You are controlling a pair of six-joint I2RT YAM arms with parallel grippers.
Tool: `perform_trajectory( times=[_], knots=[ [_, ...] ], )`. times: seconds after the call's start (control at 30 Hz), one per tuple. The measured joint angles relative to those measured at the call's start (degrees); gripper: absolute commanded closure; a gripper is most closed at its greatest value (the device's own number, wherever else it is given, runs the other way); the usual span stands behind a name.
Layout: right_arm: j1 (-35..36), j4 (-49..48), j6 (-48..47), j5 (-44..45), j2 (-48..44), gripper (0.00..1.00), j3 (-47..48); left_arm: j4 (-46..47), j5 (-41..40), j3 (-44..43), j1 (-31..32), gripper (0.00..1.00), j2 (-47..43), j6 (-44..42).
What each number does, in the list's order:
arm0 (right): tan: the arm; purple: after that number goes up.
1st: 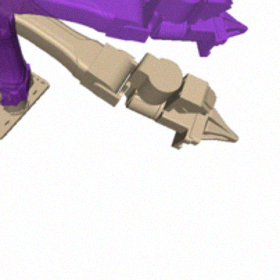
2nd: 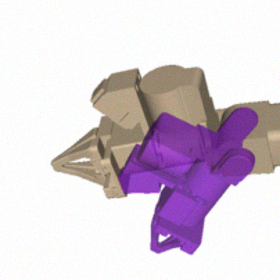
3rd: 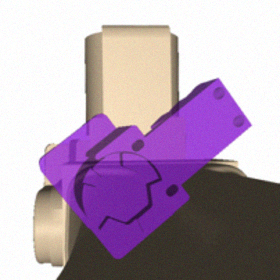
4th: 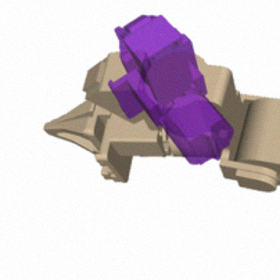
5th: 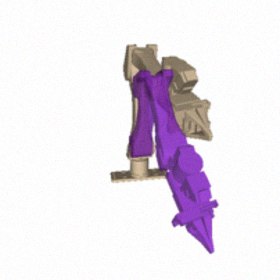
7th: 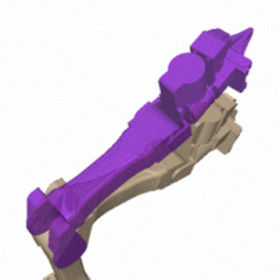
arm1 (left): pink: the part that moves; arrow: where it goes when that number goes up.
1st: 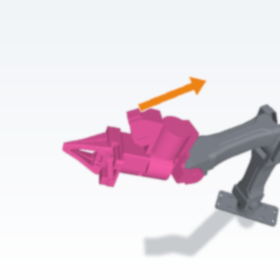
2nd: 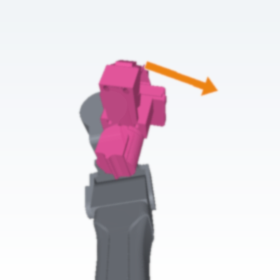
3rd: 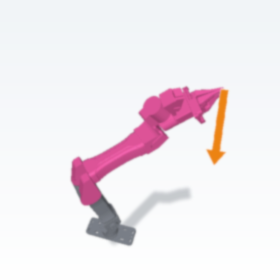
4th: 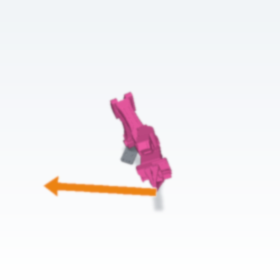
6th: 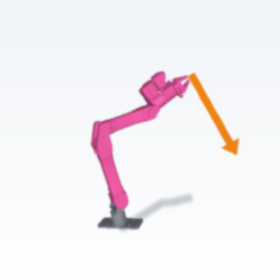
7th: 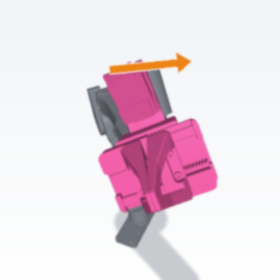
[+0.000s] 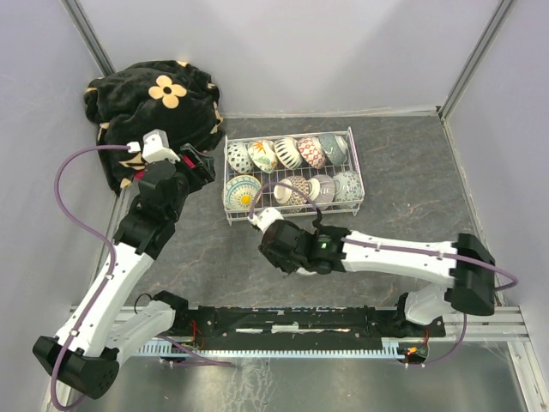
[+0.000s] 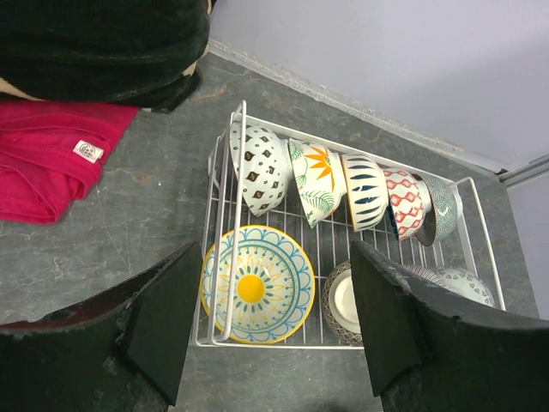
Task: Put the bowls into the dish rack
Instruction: Place the bowl at the center of the board, then pick up the bowl from the dish rack.
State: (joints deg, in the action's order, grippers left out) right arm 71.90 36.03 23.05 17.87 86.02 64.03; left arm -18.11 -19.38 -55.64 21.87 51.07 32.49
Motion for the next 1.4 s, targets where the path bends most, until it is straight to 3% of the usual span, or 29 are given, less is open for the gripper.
perform_trajectory(
  times=[0.13,0.27,0.43,0.67,1.1,1.4],
  knots=[
    [-0.94,3.21,-3.65,0.98,-2.67,0.43,10.25,-0.09,0.0,-0.04,-0.04,0.23,-0.55,0.0],
    [-6.8,3.41,-7.17,-1.27,0.24,0.48,23.52,-0.24,0.0,-0.04,-0.04,0.23,-0.92,0.0],
    [-14.78,4.9,-9.86,-4.96,11.63,0.49,38.71,-1.07,0.0,-0.37,-0.26,0.23,-1.49,0.0],
    [-18.01,13.2,-12.55,-9.73,32.85,0.5,60.87,-1.62,0.0,-1.25,-0.33,0.23,-2.75,-0.02],
    [-19.34,18.91,-15.85,-7.78,35.82,0.48,56.78,-2.16,0.44,-1.33,-0.42,0.23,-2.95,-0.02],
    [-19.82,19.15,-15.13,-6.78,40.63,0.44,61.13,-2.43,0.46,-1.33,-0.42,0.23,-2.84,-0.02]
  ],
)
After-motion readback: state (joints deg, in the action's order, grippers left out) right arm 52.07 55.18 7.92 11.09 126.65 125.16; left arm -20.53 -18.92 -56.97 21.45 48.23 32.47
